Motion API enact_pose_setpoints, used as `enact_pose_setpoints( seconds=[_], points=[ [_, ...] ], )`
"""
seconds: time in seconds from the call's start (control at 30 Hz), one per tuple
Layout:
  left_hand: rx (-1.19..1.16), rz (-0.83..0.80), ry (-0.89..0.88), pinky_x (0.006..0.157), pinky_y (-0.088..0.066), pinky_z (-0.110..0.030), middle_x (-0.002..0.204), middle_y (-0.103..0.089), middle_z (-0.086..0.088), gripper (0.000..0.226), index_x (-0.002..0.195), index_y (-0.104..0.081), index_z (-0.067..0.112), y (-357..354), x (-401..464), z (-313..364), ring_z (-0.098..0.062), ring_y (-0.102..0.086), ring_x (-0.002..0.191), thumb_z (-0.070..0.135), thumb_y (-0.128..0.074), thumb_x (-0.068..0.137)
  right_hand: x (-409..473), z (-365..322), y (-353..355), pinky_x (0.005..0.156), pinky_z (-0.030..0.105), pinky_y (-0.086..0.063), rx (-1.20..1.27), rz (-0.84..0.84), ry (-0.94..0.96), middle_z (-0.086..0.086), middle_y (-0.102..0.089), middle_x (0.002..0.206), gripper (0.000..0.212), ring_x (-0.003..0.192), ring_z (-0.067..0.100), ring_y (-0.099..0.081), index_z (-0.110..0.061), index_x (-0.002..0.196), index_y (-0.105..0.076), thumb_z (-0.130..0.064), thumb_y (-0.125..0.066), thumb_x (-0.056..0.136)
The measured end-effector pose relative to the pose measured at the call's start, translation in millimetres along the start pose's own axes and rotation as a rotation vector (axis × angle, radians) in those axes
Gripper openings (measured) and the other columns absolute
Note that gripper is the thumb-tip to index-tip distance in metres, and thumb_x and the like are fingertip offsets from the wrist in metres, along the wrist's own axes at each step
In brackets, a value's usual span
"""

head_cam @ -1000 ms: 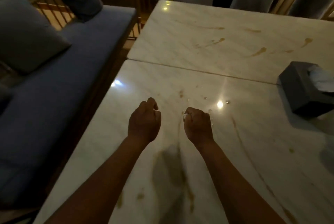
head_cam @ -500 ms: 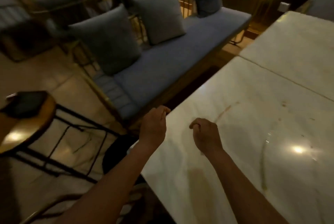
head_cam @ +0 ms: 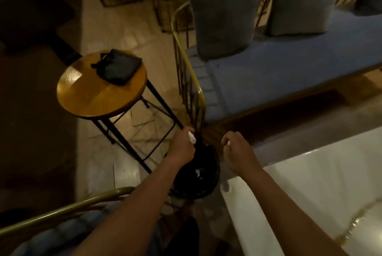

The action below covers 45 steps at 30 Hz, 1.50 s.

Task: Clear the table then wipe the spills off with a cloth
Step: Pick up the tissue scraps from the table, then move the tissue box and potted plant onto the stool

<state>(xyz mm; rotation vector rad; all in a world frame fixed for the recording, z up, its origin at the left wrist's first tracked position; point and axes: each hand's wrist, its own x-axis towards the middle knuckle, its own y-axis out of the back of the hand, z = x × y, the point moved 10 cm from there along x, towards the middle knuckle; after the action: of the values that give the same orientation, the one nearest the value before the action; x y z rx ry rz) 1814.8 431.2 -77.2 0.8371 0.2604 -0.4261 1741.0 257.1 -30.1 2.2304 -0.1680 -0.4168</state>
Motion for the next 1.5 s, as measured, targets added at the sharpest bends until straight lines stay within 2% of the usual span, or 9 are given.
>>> enact_pose_setpoints(
  seconds=[0.07, 0.17, 0.3, 0.4, 0.53, 0.73, 0.87, 1.17, 1.5],
  points=[
    [0.07, -0.009, 0.009, 0.067, -0.038, -0.028, 0.101, -0.065, -0.011, 0.015, 0.1, -0.062, 0.011, -3, 17, -25, -0.027, -0.061, 0.088, 0.001, -0.052, 0.094, 20, 1, -24, 0.076, 0.033, -0.04, 0.004, -0.077, -0.038, 0.001, -0.047, 0.102, 0.024, 0.091, 0.027, -0.053, -0.024, 0.09, -0.051, 0.0, -0.046, 0.087],
    [0.13, 0.007, 0.05, 0.065, -0.043, -0.029, 0.095, -0.072, -0.009, 0.019, 0.094, -0.07, 0.011, -17, 37, -63, -0.023, -0.064, 0.082, 0.021, -0.055, 0.099, 40, 11, -53, 0.084, 0.036, -0.047, 0.044, -0.15, -0.121, 0.003, -0.056, 0.108, 0.034, 0.098, 0.027, -0.056, -0.031, 0.091, -0.053, 0.002, -0.05, 0.081],
    [0.147, -0.037, 0.09, 0.084, -0.054, -0.038, 0.111, -0.072, -0.009, 0.029, 0.117, -0.069, 0.014, -38, 52, -93, -0.028, -0.067, 0.101, 0.03, -0.068, 0.093, 55, 29, -86, 0.082, 0.035, -0.052, 0.083, -0.194, -0.22, 0.006, -0.068, 0.101, 0.032, 0.096, 0.029, -0.063, -0.031, 0.092, -0.057, -0.001, -0.056, 0.08],
    [0.182, -0.157, 0.114, 0.101, -0.049, -0.041, 0.142, -0.056, -0.005, 0.079, 0.149, -0.045, 0.024, -57, 57, -114, -0.027, -0.055, 0.127, 0.039, -0.082, 0.082, 58, 36, -105, 0.072, 0.023, -0.042, 0.109, -0.226, -0.251, 0.008, -0.067, 0.104, 0.031, 0.094, 0.024, -0.062, -0.024, 0.098, -0.06, 0.003, -0.058, 0.082],
    [0.192, -0.128, 0.115, 0.101, -0.048, -0.04, 0.145, -0.053, -0.009, 0.066, 0.151, -0.043, 0.021, -59, 54, -130, -0.029, -0.053, 0.129, 0.039, -0.068, 0.093, 61, 42, -129, 0.068, 0.012, -0.032, 0.132, -0.269, -0.277, 0.009, -0.062, 0.119, 0.033, 0.103, 0.022, -0.058, -0.013, 0.117, -0.062, 0.0, -0.061, 0.087],
    [0.332, -0.013, 0.043, 0.104, -0.047, -0.045, 0.143, -0.054, -0.009, 0.054, 0.149, -0.045, 0.02, -34, 36, -125, -0.029, -0.048, 0.131, 0.042, -0.053, 0.1, 66, 28, -158, 0.106, 0.033, -0.04, 0.06, -0.372, -0.257, 0.008, -0.044, 0.15, 0.065, 0.134, 0.028, -0.045, -0.021, 0.15, -0.039, -0.02, -0.065, 0.09],
    [0.451, 0.057, -0.065, 0.114, -0.035, -0.045, 0.148, -0.049, -0.01, 0.055, 0.151, -0.043, 0.021, -12, 23, -100, -0.031, -0.04, 0.139, 0.044, -0.048, 0.102, 61, 25, -156, 0.109, 0.037, -0.039, 0.009, -0.38, -0.242, 0.009, -0.041, 0.152, 0.063, 0.137, 0.031, -0.042, -0.023, 0.152, -0.037, -0.026, -0.059, 0.093],
    [0.551, 0.159, -0.326, 0.122, -0.022, -0.051, 0.161, -0.033, -0.016, 0.066, 0.158, -0.029, 0.026, 4, -31, 18, -0.037, -0.022, 0.151, 0.057, -0.039, 0.102, -2, 11, -18, 0.108, 0.046, -0.04, -0.255, 0.11, -0.108, 0.004, -0.047, 0.148, 0.05, 0.134, 0.028, -0.043, -0.024, 0.145, -0.047, -0.04, -0.048, 0.097],
    [0.636, 0.139, -0.662, 0.126, -0.004, -0.051, 0.17, 0.0, -0.014, 0.076, 0.162, 0.001, 0.029, -98, -196, 214, -0.036, 0.005, 0.156, 0.068, -0.02, 0.101, -228, 113, 154, 0.115, 0.055, -0.031, -0.266, 0.585, -0.324, 0.0, -0.04, 0.155, 0.051, 0.145, 0.027, -0.034, -0.03, 0.146, -0.044, -0.051, -0.039, 0.1]
  ],
)
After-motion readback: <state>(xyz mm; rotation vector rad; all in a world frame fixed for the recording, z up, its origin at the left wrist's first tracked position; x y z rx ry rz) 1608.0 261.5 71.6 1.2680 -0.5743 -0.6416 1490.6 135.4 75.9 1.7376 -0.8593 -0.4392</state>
